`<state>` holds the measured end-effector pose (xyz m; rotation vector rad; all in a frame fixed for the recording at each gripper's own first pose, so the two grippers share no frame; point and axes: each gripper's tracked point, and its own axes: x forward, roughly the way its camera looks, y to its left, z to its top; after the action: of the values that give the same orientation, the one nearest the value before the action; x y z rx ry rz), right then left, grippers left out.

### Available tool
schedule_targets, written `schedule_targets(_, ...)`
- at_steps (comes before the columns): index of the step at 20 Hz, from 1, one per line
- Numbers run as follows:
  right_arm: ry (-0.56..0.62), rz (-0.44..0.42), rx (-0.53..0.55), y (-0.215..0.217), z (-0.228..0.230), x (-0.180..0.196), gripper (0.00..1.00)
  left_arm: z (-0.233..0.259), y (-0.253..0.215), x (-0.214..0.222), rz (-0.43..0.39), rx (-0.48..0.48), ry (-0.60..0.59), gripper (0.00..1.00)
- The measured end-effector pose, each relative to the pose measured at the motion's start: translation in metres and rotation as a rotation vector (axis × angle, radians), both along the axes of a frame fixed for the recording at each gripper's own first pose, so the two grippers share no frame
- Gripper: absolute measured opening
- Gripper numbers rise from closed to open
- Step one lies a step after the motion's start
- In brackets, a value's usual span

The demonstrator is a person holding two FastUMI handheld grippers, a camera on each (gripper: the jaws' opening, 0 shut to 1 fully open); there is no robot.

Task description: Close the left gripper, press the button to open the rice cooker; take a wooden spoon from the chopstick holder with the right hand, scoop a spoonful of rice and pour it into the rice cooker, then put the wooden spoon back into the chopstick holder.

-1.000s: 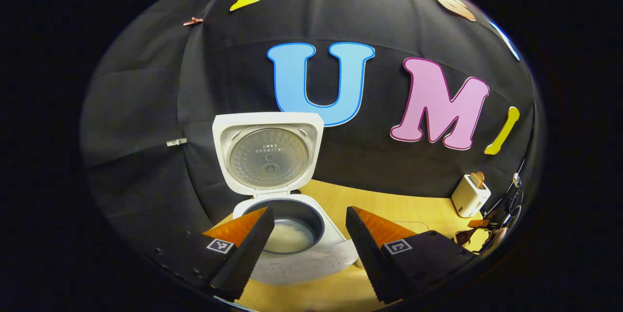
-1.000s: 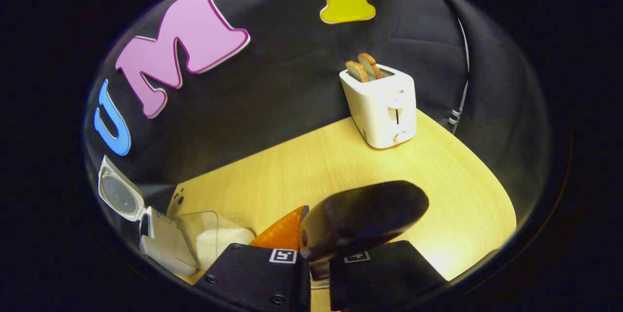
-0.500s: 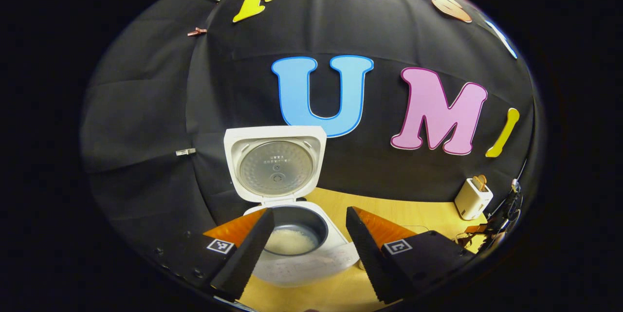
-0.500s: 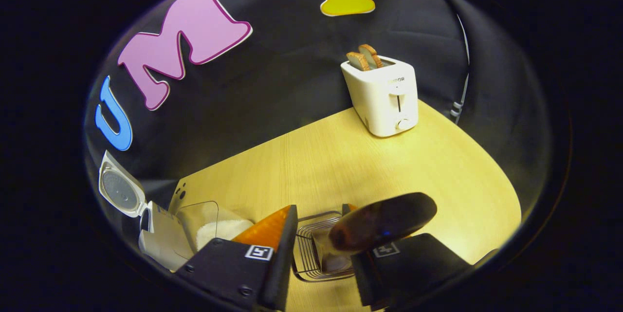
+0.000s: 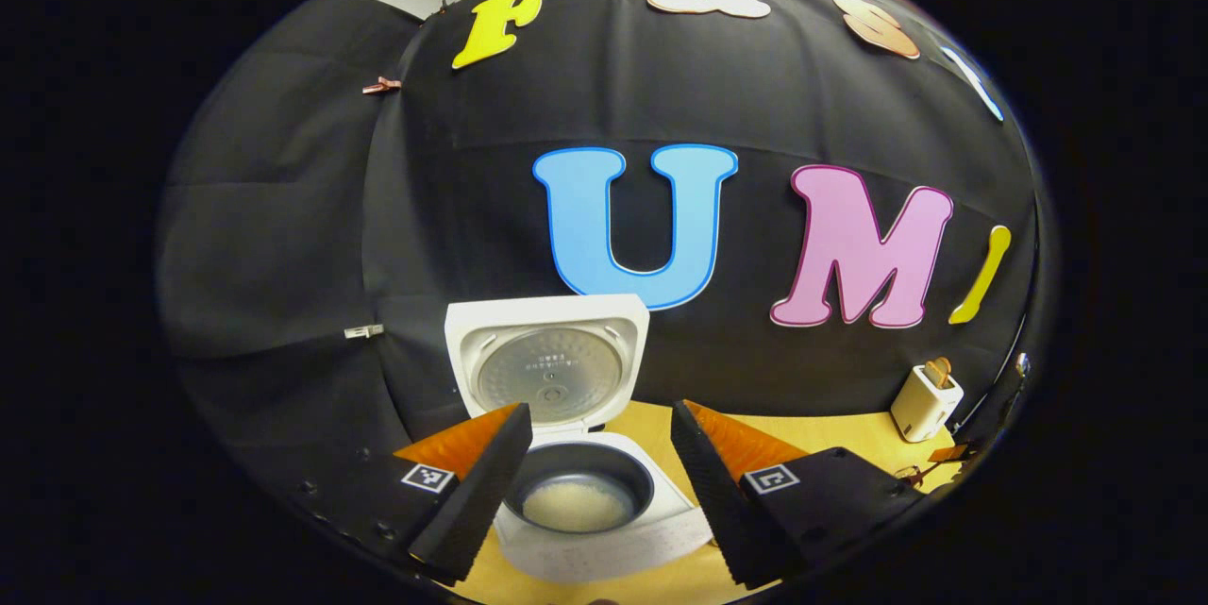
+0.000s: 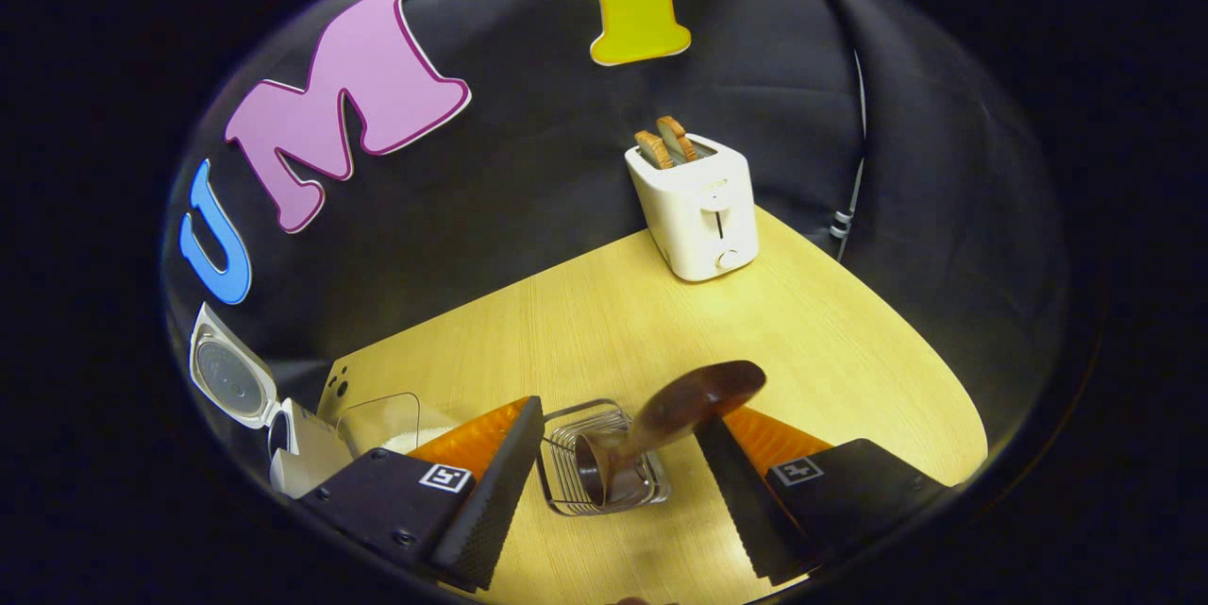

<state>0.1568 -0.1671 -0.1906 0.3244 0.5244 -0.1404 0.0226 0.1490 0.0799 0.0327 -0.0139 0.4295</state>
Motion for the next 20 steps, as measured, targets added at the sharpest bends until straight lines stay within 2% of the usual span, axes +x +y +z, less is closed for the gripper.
schedule_targets(3,0.007,-0.045,0.001,-0.008,0.002,-0.021,0.99,0.044,0.023,0.017,-0.004,0.054,-0.037,0.95)
schedule_targets(5,0.010,-0.085,-0.001,-0.014,0.001,-0.041,0.99,0.064,0.033,0.033,-0.043,0.073,-0.024,0.96)
schedule_targets(9,0.052,-0.124,-0.031,-0.017,0.008,-0.096,0.99,0.098,0.071,0.052,0.003,0.127,-0.020,0.95)
schedule_targets(12,0.026,-0.147,-0.115,-0.022,0.031,-0.134,0.98,0.103,0.098,0.073,0.018,0.078,-0.009,0.95)
schedule_targets(16,-0.026,-0.213,-0.171,-0.027,0.064,-0.171,0.98,0.104,0.136,0.109,0.010,0.009,0.000,0.94)
schedule_targets(20,-0.042,-0.271,-0.171,-0.019,0.074,-0.198,0.98,0.086,0.167,0.153,-0.031,-0.090,0.049,0.95)
